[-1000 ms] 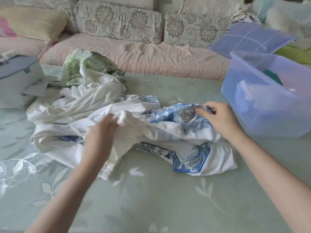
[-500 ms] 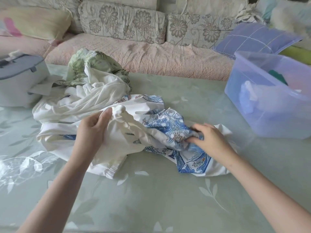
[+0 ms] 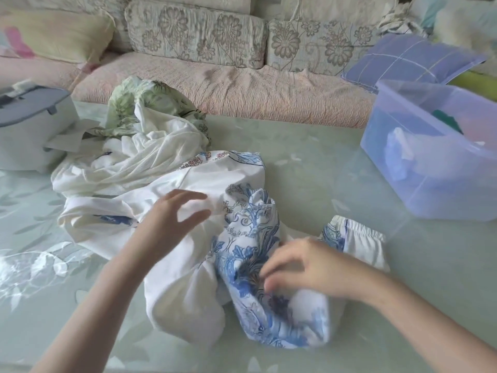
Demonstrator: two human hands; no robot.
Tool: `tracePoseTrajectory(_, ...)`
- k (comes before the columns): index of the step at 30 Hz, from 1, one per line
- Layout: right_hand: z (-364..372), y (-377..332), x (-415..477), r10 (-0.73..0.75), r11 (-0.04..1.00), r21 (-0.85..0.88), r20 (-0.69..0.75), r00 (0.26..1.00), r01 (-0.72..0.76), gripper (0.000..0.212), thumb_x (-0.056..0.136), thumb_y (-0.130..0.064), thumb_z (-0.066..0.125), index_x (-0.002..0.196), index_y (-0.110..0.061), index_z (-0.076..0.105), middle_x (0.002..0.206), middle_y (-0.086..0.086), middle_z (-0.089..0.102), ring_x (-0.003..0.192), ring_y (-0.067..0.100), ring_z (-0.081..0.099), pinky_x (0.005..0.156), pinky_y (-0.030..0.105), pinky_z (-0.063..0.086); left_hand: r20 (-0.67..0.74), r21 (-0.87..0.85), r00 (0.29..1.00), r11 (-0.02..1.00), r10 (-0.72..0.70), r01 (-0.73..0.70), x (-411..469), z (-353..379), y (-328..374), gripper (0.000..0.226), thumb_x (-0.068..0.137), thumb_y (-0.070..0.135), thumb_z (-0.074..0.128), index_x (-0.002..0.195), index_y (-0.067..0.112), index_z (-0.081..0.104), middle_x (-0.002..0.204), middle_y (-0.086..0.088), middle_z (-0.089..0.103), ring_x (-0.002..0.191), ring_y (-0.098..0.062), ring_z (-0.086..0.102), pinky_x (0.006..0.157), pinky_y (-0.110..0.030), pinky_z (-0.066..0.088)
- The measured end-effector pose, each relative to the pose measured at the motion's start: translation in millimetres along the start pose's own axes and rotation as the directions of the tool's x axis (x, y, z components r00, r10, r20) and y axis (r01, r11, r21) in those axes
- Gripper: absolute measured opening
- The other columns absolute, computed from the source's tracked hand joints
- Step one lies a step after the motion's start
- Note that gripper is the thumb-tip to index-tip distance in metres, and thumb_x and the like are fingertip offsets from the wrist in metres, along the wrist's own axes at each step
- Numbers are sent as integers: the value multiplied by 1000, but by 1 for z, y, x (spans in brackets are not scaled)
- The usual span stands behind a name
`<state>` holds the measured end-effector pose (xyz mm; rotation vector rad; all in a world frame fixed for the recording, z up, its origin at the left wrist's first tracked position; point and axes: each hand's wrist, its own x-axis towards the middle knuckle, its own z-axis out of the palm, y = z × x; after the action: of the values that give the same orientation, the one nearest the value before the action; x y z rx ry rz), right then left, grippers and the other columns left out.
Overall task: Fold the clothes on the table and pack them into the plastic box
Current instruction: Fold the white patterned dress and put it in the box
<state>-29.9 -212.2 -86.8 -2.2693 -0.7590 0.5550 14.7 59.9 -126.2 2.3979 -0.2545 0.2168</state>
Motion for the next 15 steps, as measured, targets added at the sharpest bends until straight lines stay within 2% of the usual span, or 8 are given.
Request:
tracePoseTrajectory(2,-18,14,2,39,987,159,-286,958,7,14,89,-23,64,84,-33,72,91,-17,73,90,-5,64,88,14,45,-30,126,997,990,68,-64,1,11,4,73,73,74,50,130,28,55,136,2,53,125,-19,48,105,-39,36)
tracePoseTrajectory(4,-36,49,10,136,990,108,-522,842,-93,13,91,-18,62,88,-27,70,93,-12,72,95,1,64,90,18,44,-22,180,998,982,63,-58,3,21,7,85,72,79,40,141,30,42,143,0,47,131,-21,44,110,-46,33)
tracePoseTrajectory(6,-45,79,19,284,953,62,-521,805,-296,10,90,-19,63,99,-22,68,100,-7,69,100,11,63,96,27,45,13,180,1000,984,-12,9,4,32,10,87,74,77,43,146,30,32,138,0,50,129,-22,44,112,-46,29)
tracePoseTrajectory(8,-40,97,29,364,915,11,-451,815,-403,23,88,-22,66,110,-16,67,108,-1,67,103,15,59,98,32,43,-15,272,1000,962,-11,15,6,42,8,72,81,60,54,143,27,38,120,0,62,119,-24,51,110,-43,29)
tracePoseTrajectory(9,-35,100,35,340,915,-48,-444,829,-401,26,87,-23,67,112,-15,67,109,1,66,103,17,57,97,30,42,-33,319,999,948,25,-14,7,46,6,61,84,49,60,138,25,46,108,-1,66,111,-26,55,105,-41,33)
tracePoseTrajectory(11,-30,98,46,281,933,-79,-450,848,-351,21,85,-21,67,105,-17,70,99,3,68,97,19,58,87,23,43,-80,293,995,955,66,-40,8,46,6,36,86,32,66,121,22,63,89,-2,67,91,-29,61,80,-36,44)
tracePoseTrajectory(13,-27,88,51,259,954,-35,-400,879,-297,12,83,-17,68,94,-20,71,85,-1,68,85,16,61,71,13,42,-145,217,989,976,43,-11,10,38,7,18,88,19,65,105,17,73,87,-7,65,74,-30,63,61,-30,43)
tracePoseTrajectory(15,-28,82,52,252,960,-33,-334,908,-279,9,83,-18,69,89,-24,68,77,-6,64,81,15,60,72,14,42,-212,175,977,983,-19,57,13,25,5,17,87,10,64,100,14,74,90,-11,64,75,-32,63,62,-32,45)
